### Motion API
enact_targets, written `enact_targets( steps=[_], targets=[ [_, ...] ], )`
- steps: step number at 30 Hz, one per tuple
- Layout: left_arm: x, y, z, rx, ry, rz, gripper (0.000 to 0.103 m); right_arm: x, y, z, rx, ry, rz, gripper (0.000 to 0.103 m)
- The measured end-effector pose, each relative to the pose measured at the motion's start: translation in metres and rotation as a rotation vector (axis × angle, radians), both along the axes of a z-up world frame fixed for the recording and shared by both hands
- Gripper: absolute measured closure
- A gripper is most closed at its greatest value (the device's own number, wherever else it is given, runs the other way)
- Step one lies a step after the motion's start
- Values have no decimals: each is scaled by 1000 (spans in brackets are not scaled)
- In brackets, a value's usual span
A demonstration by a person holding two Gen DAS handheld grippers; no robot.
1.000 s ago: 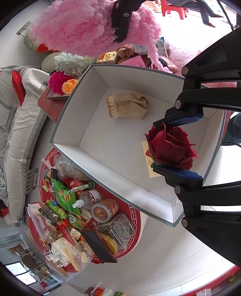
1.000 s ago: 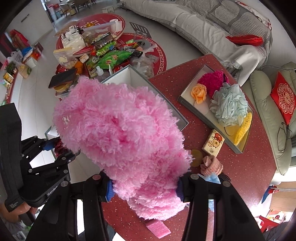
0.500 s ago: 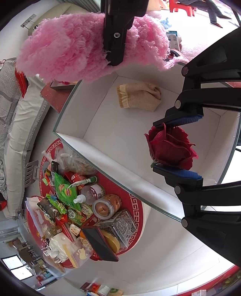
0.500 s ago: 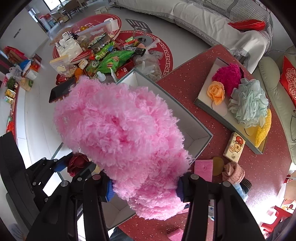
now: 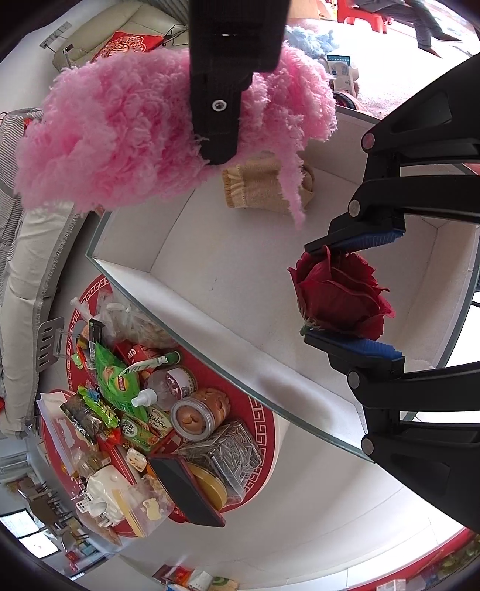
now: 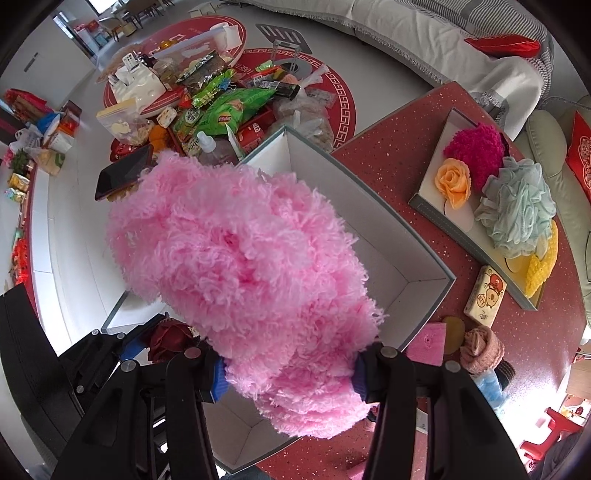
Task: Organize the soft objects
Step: 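Carry the rose and pink yarn over the white box and release both, then withdraw both open tools from the box toward the table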
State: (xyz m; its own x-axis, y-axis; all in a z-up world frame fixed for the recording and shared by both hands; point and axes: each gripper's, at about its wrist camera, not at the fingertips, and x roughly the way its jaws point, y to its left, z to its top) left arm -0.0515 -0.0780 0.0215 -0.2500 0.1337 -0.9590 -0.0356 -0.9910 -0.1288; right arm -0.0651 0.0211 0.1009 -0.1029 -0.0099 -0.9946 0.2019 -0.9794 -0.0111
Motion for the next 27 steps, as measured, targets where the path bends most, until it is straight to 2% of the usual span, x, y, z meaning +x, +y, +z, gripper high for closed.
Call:
enact_targets(
  steps=[6,8,9,10,11,12,13,15,17,20,27],
  targets=[
    [2,5,-2,4,-12,-21,61,6,3,-12,9,-34,7,44],
    [2,8,-3,-2,-10,-30,55,8,4,-12,10,-33,15,40],
    [2,9,-2,-7,-9,-33,49,8,5,-12,12,-30,14,33],
    [3,9,-2,-8,-11,-34,31,9,7,-12,7,-29,11,28],
    [3,9,-3,-1,-19,-28,18,9,9,-11,1,-29,7,21],
    [3,9,-3,-1,-24,-21,0,9,10,-11,0,-27,3,20],
    [4,9,-2,-14,-18,-14,0,10,12,-10,-5,-24,1,19],
    [5,8,-1,-24,-11,-3,0,10,16,-10,-29,-31,-3,7],
    [5,8,-1,-41,-23,5,0,12,20,-10,-14,-29,-10,0],
    [5,10,-2,-67,-46,-13,0,15,29,-5,-29,-5,-30,0],
    [13,20,1,-98,-65,-53,0,27,45,4,-61,-10,-64,0]
  ],
)
